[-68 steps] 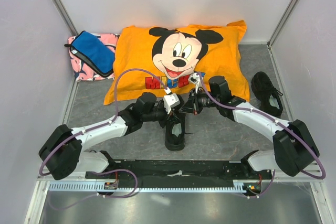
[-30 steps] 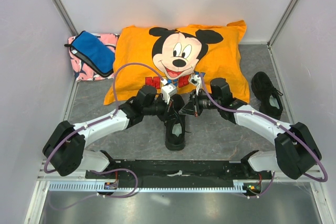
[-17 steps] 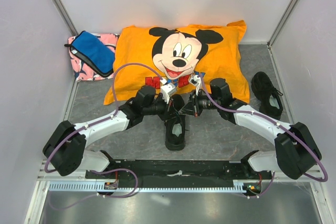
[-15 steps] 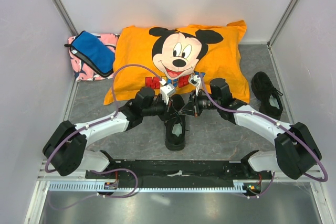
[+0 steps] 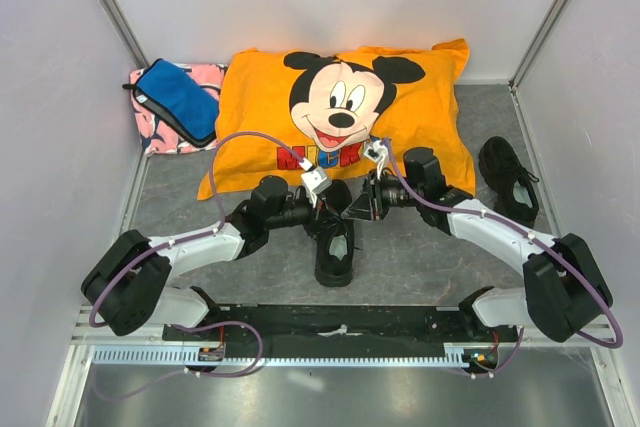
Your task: Tie the shoes
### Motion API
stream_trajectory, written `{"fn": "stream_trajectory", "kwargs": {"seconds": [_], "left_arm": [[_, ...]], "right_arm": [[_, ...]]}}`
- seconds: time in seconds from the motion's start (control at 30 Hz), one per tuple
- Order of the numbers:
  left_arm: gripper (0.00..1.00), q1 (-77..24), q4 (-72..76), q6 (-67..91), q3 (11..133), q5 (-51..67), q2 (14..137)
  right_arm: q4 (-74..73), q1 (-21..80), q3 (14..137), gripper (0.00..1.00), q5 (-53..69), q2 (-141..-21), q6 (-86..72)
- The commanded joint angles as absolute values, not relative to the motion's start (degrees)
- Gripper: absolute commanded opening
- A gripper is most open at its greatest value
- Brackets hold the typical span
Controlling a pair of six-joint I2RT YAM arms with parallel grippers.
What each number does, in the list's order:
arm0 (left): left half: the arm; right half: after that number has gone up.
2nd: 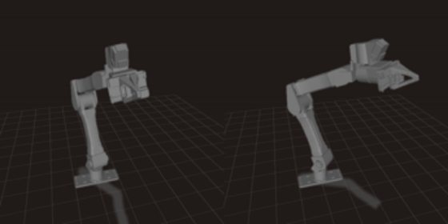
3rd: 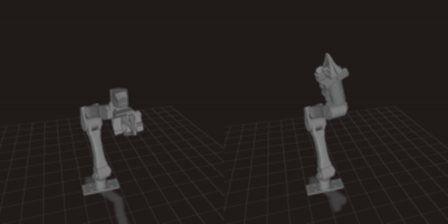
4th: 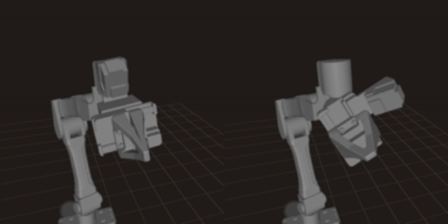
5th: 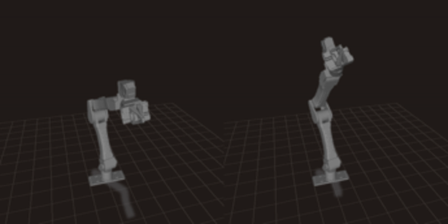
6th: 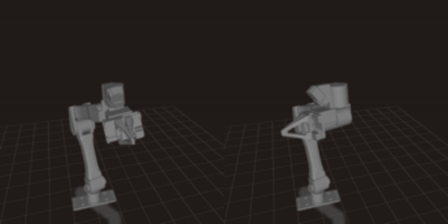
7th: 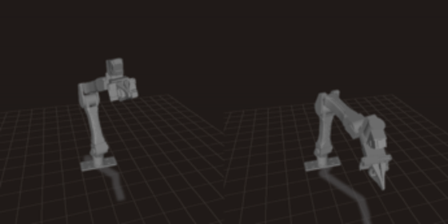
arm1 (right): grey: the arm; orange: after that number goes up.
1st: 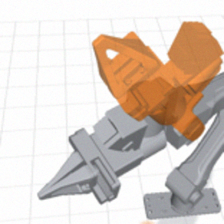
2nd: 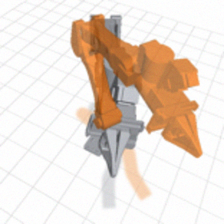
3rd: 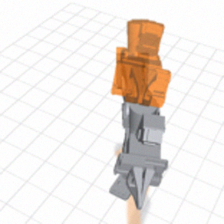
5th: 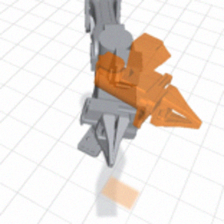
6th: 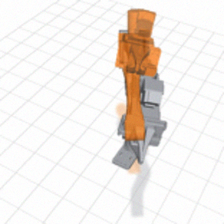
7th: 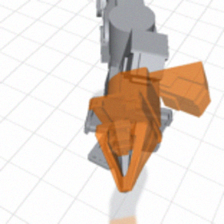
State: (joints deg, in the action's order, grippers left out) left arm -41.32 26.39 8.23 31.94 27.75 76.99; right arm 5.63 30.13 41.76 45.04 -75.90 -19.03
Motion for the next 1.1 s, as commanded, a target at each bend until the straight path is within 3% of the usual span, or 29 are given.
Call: {"fn": "stream_trajectory", "kwargs": {"seconds": [0.0,0.27,1.07], "left_arm": [[0.01,-41.1,30.0,4.3,30.8,27.9,76.4],[0.02,-41.1,30.1,3.6,30.7,27.9,76.2],[0.02,-41.0,29.4,2.5,32.2,28.9,77.3]], "right_arm": [[7.0,27.8,44.9,0.29,46.8,-73.2,-22.0],[10.1,25.3,44.0,0.17,46.1,-75.2,-27.1],[11.4,27.4,44.2,0.20,48.8,-80.5,-30.4]]}}
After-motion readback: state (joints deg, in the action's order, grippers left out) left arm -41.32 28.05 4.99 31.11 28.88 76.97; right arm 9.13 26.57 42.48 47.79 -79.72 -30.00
